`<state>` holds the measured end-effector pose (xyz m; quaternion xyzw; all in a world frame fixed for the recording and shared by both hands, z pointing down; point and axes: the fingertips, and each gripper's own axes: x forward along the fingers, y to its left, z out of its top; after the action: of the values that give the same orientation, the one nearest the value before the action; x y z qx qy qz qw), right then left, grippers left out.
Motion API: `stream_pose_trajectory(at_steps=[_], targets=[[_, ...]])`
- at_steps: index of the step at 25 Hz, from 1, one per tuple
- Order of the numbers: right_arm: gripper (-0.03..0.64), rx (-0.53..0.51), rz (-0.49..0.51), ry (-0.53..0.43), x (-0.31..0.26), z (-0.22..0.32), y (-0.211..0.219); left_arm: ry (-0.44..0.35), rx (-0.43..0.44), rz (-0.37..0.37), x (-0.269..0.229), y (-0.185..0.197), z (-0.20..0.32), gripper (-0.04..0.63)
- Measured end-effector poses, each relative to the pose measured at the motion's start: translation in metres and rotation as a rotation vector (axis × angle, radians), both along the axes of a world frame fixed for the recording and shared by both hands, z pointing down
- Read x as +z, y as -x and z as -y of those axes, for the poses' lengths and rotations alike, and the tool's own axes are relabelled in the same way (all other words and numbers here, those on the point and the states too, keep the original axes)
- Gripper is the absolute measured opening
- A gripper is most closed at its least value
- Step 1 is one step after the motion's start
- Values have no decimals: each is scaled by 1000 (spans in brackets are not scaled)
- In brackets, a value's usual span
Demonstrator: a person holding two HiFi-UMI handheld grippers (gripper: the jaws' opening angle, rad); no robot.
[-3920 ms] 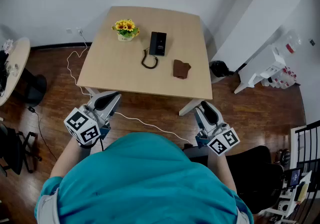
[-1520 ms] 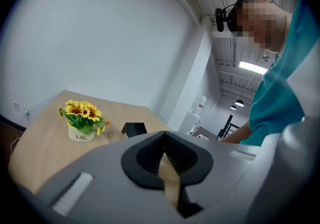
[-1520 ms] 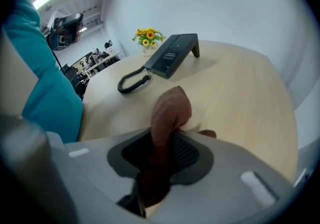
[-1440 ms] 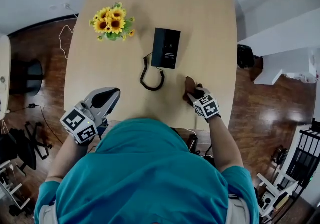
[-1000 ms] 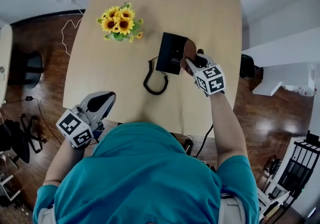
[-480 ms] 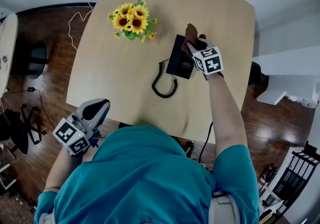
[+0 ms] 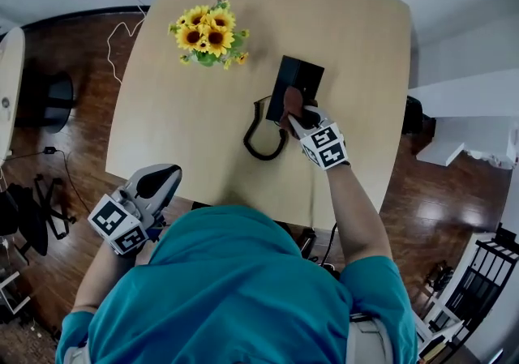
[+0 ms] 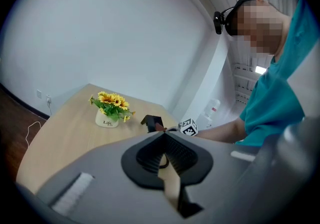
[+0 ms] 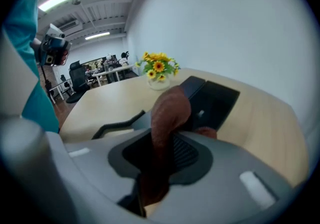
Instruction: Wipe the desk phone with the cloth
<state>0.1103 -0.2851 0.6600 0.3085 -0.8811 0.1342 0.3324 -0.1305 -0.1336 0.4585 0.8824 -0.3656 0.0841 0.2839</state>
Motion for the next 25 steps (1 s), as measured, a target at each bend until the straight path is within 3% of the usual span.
stream_pose_trajectory(at_steps=[5,9,12,16,20,25], targets=[[92,-30,-14,0,6,-21,1,4,15,0,1,-7,0,5],[94,18,-55,-170,-51,40,-14,-2,18,1,-2,-8,1,5],[95,39,-222,-317,-83,98,-30,-2,15,4,-2,-9,-1,5],[97,-11,-458,-434,-75,130,-35,3,12,5,0,-9,-5,5],[95,-46,-521,-475,-61,113,-32,6,5,0,1,-6,-6,5],[94,-137,-531,-449,-27,47,-20,5,8,-10,1,-6,-4,5]])
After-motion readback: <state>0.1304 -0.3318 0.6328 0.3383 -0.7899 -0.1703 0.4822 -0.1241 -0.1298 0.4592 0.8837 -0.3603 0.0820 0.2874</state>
